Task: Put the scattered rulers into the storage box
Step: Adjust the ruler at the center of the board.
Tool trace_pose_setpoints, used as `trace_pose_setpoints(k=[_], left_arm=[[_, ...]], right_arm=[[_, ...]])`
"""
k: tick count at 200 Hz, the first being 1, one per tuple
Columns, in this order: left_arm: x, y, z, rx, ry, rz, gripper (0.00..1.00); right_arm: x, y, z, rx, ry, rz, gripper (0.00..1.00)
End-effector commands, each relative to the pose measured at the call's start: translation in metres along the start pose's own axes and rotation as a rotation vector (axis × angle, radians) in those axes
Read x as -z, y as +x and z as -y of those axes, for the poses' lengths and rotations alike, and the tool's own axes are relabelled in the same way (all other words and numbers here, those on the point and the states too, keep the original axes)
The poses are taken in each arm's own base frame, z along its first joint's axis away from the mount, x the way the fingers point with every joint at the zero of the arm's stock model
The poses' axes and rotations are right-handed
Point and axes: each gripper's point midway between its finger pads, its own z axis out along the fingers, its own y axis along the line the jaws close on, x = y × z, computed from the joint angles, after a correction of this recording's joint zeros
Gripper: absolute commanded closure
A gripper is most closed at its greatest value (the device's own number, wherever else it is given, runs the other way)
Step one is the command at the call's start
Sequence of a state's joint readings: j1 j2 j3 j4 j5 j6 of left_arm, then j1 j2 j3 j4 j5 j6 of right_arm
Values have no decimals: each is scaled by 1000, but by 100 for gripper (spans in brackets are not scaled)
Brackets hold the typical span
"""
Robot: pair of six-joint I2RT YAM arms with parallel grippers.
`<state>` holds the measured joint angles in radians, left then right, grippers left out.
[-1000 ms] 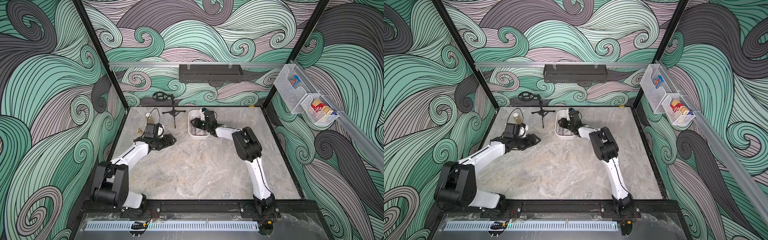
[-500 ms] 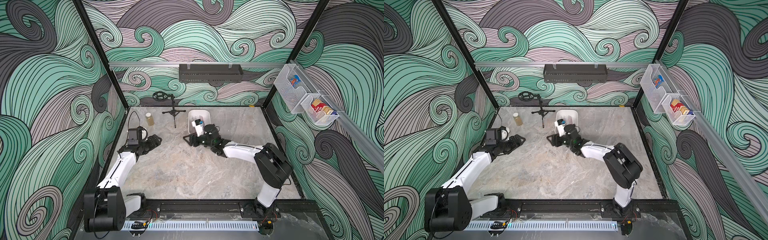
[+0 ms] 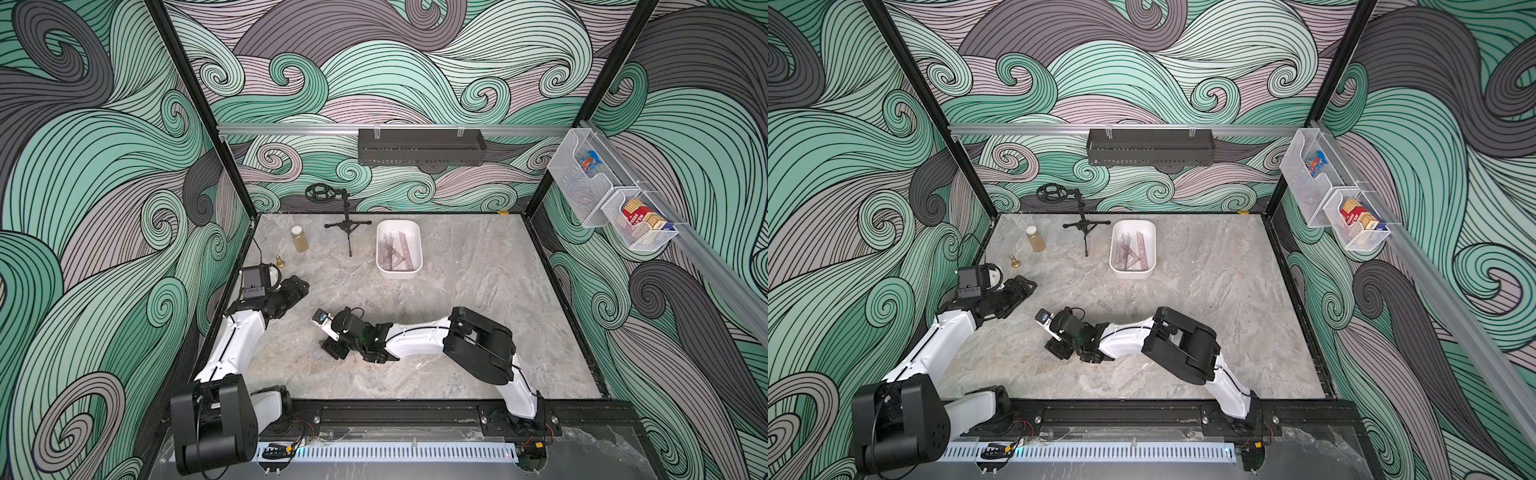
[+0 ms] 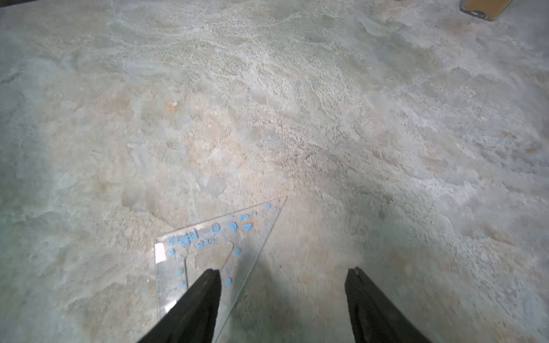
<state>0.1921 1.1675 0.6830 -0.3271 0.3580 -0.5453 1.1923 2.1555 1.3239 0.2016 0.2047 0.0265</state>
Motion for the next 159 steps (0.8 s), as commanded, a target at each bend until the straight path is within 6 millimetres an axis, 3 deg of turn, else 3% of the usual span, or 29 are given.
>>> trace_pose_setpoints(k=[1, 29, 56, 85, 140, 159], left_arm=[[1, -1, 5, -5, 25, -11, 20], [-1, 1, 5, -4, 32, -26, 20], [-3, 3, 6, -5, 44, -37, 20], [-6, 7, 9, -2, 65, -58, 20], [-13, 30, 27, -46, 142, -123, 20], [-18, 49, 33, -53, 152, -174, 20]], right_arm=[[-9, 3, 3, 67, 51, -35, 26], [-16, 17, -6, 108, 61, -77, 24], [-11, 35, 2, 139, 118, -116, 23], [6, 56, 34, 156, 243, -160, 25], [47, 98, 87, 44, 301, -211, 27], [58, 92, 95, 16, 271, -187, 27]])
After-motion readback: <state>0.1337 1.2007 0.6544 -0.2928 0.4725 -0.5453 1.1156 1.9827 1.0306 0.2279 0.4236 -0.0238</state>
